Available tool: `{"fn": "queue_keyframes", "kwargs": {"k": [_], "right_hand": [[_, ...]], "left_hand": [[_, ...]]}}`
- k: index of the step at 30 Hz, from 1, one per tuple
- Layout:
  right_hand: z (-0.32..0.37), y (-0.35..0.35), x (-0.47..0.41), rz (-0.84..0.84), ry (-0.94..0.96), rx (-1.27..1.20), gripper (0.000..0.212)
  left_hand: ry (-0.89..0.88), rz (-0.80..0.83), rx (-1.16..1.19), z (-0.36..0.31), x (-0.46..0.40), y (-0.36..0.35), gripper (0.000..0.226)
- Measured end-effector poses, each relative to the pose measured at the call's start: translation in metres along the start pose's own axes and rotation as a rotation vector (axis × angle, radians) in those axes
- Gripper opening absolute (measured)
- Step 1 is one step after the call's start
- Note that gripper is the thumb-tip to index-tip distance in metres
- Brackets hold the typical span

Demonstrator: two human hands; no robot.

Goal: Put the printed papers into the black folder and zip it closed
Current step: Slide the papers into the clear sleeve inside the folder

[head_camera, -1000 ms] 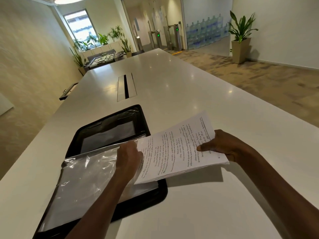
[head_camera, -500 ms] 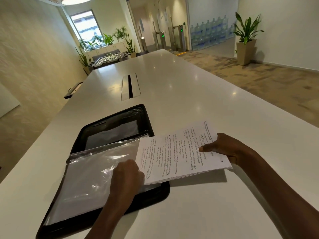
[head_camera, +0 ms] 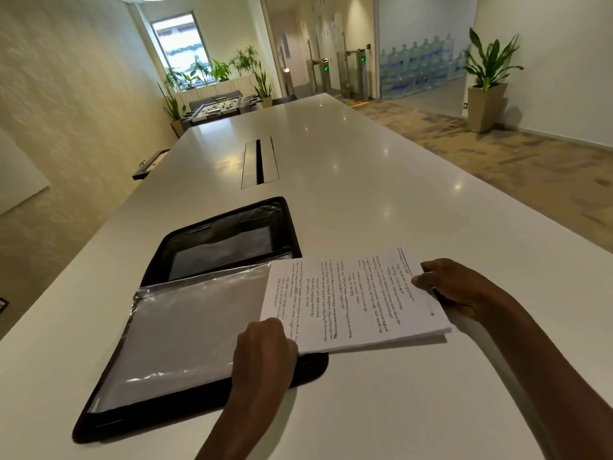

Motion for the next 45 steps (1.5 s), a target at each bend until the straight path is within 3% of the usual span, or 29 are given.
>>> {"fn": "queue_keyframes", "kwargs": {"k": [2,8,21,27,31,35,41,45], "right_hand": [[0.001,0.003,-0.003,-0.008,0.041,-0.046,0.017],[0.010,0.007,-0.010,-0.071,0.165,-0.195,0.029],[0.021,-0.028,-0.013,-0.047,0.171,-0.077,0.021],[0.019,-0.056,-0.019,-0.052,0.165,-0.013,0.028],[0.013,-0.068,-0.020,-0.040,0.111,0.002,0.018],[0.009,-0.063,-0.016,-0.101,0.062,0.069,0.033],[0.009,-0.054,-0.012,-0.212,0.102,0.150,0.011],[0.010,-0.054,-0.013,-0.245,0.128,0.103,0.022]], "left_hand": [[0.008,0.004,0.027,-0.005,0.001,-0.001,0.013],[0.015,0.037,0.109,-0.014,0.004,-0.007,0.013],[0.019,0.013,0.118,-0.019,0.007,-0.005,0.016],[-0.002,-0.024,0.121,-0.018,0.007,-0.006,0.019],[0.008,-0.050,0.103,-0.017,0.009,-0.004,0.014],[0.012,-0.072,0.095,-0.015,0.010,-0.001,0.017],[0.018,-0.079,0.089,-0.017,0.010,-0.002,0.018],[0.012,-0.084,0.083,-0.018,0.011,-0.002,0.016]]}}
Point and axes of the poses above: each hand's wrist, its own x-axis away from the middle knuckle, its own y-axis out of the back of the hand, z = x × y, the point moved 6 cm from there along -x, towards the middle knuckle, and after that the axes turned 4 degrees about y, right-handed, at the moved point
